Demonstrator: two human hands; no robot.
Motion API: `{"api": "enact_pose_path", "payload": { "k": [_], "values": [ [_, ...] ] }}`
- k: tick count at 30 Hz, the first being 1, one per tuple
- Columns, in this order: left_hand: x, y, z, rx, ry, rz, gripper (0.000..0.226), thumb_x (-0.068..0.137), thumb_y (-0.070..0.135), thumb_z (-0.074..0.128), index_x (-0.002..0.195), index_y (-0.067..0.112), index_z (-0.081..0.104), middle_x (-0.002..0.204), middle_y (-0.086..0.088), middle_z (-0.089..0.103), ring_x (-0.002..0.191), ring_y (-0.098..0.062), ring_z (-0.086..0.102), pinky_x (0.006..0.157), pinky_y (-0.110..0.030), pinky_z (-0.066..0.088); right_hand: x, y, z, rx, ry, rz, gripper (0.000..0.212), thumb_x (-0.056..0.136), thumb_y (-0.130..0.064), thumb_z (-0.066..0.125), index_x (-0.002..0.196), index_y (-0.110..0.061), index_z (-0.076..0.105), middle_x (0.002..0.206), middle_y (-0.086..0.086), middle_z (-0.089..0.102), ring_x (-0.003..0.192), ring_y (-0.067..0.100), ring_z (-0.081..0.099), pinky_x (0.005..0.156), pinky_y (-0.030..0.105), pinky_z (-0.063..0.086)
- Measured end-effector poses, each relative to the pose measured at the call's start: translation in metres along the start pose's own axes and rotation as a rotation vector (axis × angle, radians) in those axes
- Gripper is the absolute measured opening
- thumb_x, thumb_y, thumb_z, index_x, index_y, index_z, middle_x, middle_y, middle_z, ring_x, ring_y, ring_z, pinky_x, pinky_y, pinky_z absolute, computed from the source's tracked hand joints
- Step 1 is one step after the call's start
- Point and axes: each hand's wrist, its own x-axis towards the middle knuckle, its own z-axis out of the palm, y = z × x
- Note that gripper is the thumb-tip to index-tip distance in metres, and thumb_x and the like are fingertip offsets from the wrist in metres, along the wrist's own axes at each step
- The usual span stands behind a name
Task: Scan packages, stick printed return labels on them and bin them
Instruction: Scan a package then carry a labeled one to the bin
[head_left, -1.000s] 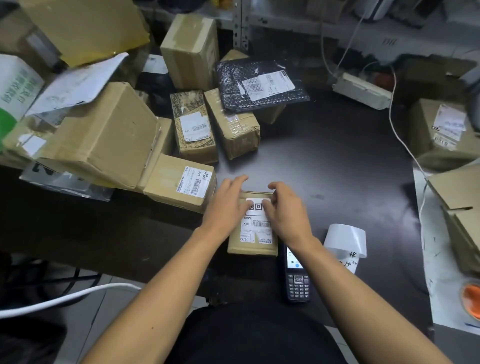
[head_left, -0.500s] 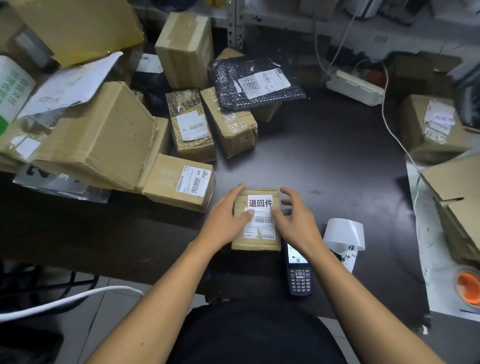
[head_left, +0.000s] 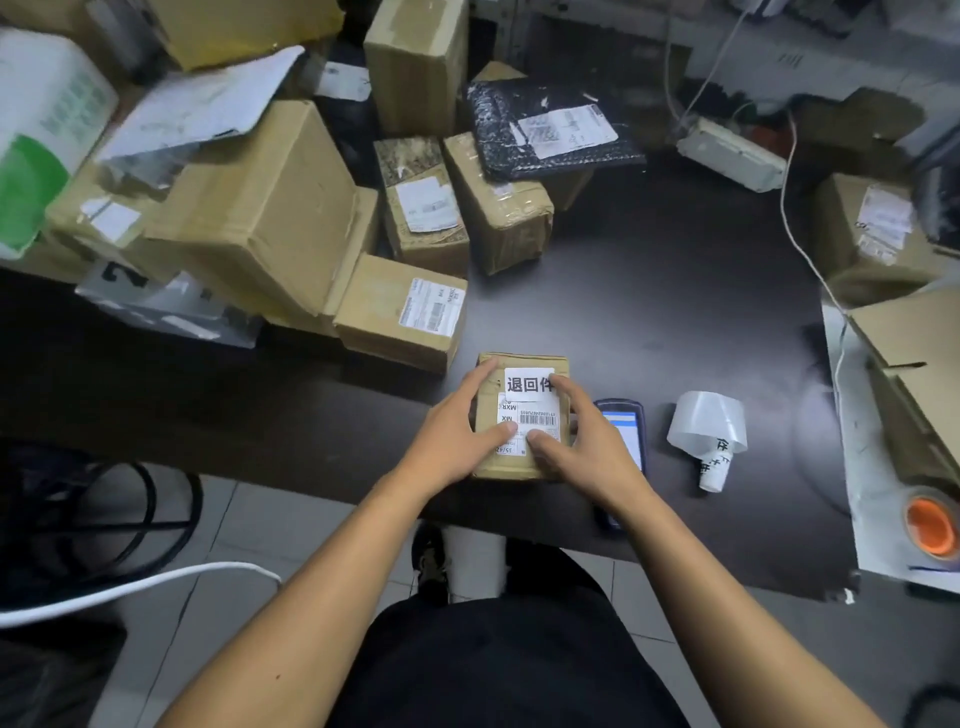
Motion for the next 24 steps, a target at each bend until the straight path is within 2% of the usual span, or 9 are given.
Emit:
{"api": "enact_pose_path", "payload": {
  "k": [6,8,10,13,15,17,19,22,24],
  "values": [
    [-0.062,-0.03,-0.001,-0.084,0.175,-0.085,0.076,0.086,0.025,0.074,0.147,0.049,0.034,0.127,0.008,0.062,0.111,-0.009,0.059,0.092,-0.02,0.047,-0.025,-0.005,0.029,-0.063,-0.148,-0.131,0.075,0.084,-0.035,0.068,0.149,-0.03,0.033,0.144,-0.001,0.049,0.127,0.02,0.049,0.107,0.043,0.041],
    [-0.086,-0.041,-0.001,-0.132,0.272,-0.125,0.076,0.084,0.028,0.075,0.142,0.056,0.035,0.127,0.011,0.062,0.112,-0.009,0.059,0.094,-0.023,0.048,-0.032,-0.009,0.041,-0.045,-0.235,-0.184,0.082,0.078,-0.044,0.068,0.149,-0.034,0.029,0.142,-0.004,0.047,0.128,0.017,0.047,0.109,0.042,0.04],
    [-0.114,-0.052,-0.001,-0.188,0.368,-0.162,0.075,0.084,0.027,0.075,0.139,0.059,0.036,0.126,0.012,0.063,0.109,-0.004,0.061,0.096,-0.028,0.051,-0.04,-0.014,0.056,-0.048,-0.342,-0.241,0.088,0.08,-0.044,0.075,0.151,-0.034,0.025,0.141,-0.007,0.039,0.134,0.013,0.039,0.112,0.036,0.035],
    [-0.161,-0.067,-0.006,-0.241,0.477,-0.232,0.074,0.089,0.023,0.073,0.145,0.05,0.035,0.116,0.013,0.064,0.092,0.015,0.061,0.081,-0.011,0.051,-0.056,-0.026,0.085,-0.102,-0.472,-0.356,0.095,0.08,-0.047,0.076,0.154,-0.031,0.019,0.149,-0.004,0.033,0.138,0.012,0.032,0.11,0.03,0.031],
    [-0.194,-0.079,-0.014,-0.263,0.558,-0.258,0.072,0.091,0.024,0.071,0.148,0.048,0.033,0.121,0.013,0.063,0.094,0.022,0.058,0.081,-0.005,0.046,-0.07,-0.038,0.108,-0.114,-0.528,-0.41,0.095,0.08,-0.049,0.075,0.154,-0.032,0.02,0.151,-0.003,0.034,0.137,0.013,0.033,0.108,0.03,0.032],
    [-0.228,-0.095,-0.026,-0.288,0.663,-0.288,0.07,0.092,0.034,0.068,0.144,0.059,0.029,0.134,0.013,0.057,0.116,0.006,0.056,0.1,-0.021,0.047,-0.085,-0.053,0.133,-0.124,-0.594,-0.449,0.094,0.08,-0.048,0.076,0.154,-0.033,0.02,0.149,-0.002,0.035,0.135,0.012,0.035,0.108,0.03,0.034],
    [-0.261,-0.116,-0.04,-0.297,0.791,-0.37,0.061,0.095,0.039,0.062,0.144,0.059,0.03,0.137,0.012,0.051,0.127,-0.012,0.053,0.108,-0.038,0.043,-0.1,-0.069,0.159,-0.152,-0.645,-0.511,0.093,0.08,-0.048,0.075,0.154,-0.034,0.02,0.147,-0.003,0.035,0.134,0.011,0.035,0.109,0.031,0.033],
    [-0.314,-0.156,-0.063,-0.137,0.942,-0.539,0.047,0.099,0.038,0.052,0.145,0.04,0.041,0.14,0.002,0.053,0.126,-0.019,0.054,0.105,-0.045,0.045,-0.123,-0.099,0.2,-0.218,-0.708,-0.607,0.089,0.084,-0.04,0.074,0.154,-0.031,0.021,0.137,-0.009,0.037,0.128,0.004,0.029,0.105,0.025,0.028],
    [-0.351,-0.184,-0.076,0.044,0.942,-0.682,0.042,0.1,0.035,0.048,0.142,0.031,0.045,0.139,-0.004,0.054,0.126,-0.026,0.051,0.1,-0.043,0.047,-0.139,-0.118,0.232,-0.263,-0.738,-0.653,0.087,0.085,-0.035,0.075,0.154,-0.028,0.021,0.139,-0.006,0.04,0.133,0.007,0.028,0.109,0.028,0.029]
  ]
}}
